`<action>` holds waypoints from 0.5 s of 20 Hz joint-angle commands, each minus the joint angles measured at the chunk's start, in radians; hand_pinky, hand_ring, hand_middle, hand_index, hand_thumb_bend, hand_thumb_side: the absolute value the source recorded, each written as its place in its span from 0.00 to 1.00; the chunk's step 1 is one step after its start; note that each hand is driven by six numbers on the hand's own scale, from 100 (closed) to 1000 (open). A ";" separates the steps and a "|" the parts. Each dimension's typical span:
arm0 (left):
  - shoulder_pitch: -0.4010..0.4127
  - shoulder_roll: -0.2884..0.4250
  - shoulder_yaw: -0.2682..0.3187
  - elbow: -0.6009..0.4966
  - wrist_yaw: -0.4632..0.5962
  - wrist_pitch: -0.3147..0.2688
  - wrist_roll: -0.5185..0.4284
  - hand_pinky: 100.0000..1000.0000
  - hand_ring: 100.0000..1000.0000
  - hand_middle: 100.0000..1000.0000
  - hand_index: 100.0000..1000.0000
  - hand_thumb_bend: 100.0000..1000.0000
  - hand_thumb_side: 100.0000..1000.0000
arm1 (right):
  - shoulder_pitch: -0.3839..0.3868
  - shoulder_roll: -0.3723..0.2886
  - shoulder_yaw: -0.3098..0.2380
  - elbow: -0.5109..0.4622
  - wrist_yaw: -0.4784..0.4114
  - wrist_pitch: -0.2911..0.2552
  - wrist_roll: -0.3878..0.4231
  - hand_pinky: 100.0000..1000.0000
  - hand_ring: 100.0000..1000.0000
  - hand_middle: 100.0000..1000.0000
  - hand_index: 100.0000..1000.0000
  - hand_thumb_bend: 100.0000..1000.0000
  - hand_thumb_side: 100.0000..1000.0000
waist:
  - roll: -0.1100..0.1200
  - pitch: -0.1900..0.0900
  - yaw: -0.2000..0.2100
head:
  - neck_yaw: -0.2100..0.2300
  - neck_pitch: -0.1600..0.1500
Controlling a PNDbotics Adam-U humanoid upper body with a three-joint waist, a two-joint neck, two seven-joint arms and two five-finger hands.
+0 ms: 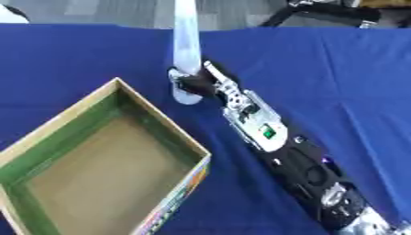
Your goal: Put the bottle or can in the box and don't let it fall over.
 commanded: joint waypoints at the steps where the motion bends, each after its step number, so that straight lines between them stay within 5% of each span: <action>1: -0.005 0.012 0.011 -0.020 0.000 -0.003 0.000 1.00 1.00 1.00 0.92 0.44 0.03 | 0.006 0.003 0.008 0.018 0.006 0.010 -0.003 1.00 1.00 1.00 1.00 0.00 0.47 | 0.004 -0.017 0.000 | -0.002 -0.009; 10: -0.004 0.013 0.011 -0.020 0.002 -0.003 -0.001 1.00 1.00 1.00 0.92 0.43 0.03 | 0.006 0.002 -0.003 0.005 -0.066 0.044 -0.092 1.00 1.00 1.00 0.89 0.00 0.31 | 0.005 -0.020 -0.003 | -0.004 -0.009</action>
